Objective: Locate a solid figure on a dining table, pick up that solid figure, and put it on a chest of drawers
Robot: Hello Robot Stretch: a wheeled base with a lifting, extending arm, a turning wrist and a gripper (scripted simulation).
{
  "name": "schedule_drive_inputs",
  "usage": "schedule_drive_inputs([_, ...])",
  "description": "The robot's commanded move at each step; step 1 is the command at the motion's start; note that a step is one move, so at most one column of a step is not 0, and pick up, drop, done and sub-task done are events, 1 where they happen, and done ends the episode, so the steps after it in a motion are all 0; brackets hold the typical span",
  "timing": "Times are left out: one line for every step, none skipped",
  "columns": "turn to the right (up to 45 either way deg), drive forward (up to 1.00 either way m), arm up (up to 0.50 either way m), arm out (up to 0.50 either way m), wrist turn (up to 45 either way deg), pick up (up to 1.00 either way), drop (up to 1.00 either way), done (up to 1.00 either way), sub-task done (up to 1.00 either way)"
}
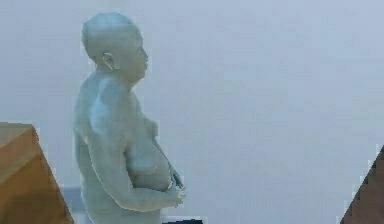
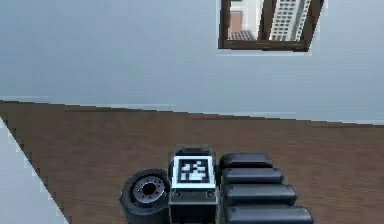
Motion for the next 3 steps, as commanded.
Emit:
schedule_drive_inputs([15.0,0.0,0.0,0.0,0.0,0.0,0.0,0.0,0.0])
schedule_drive_inputs([-45.0,0.0,0.0,0.0,0.0,0.0,0.0,0.0,0.0])
schedule_drive_inputs([-45.0,0.0,0.0,0.0,0.0,0.0,0.0,0.0,0.0])
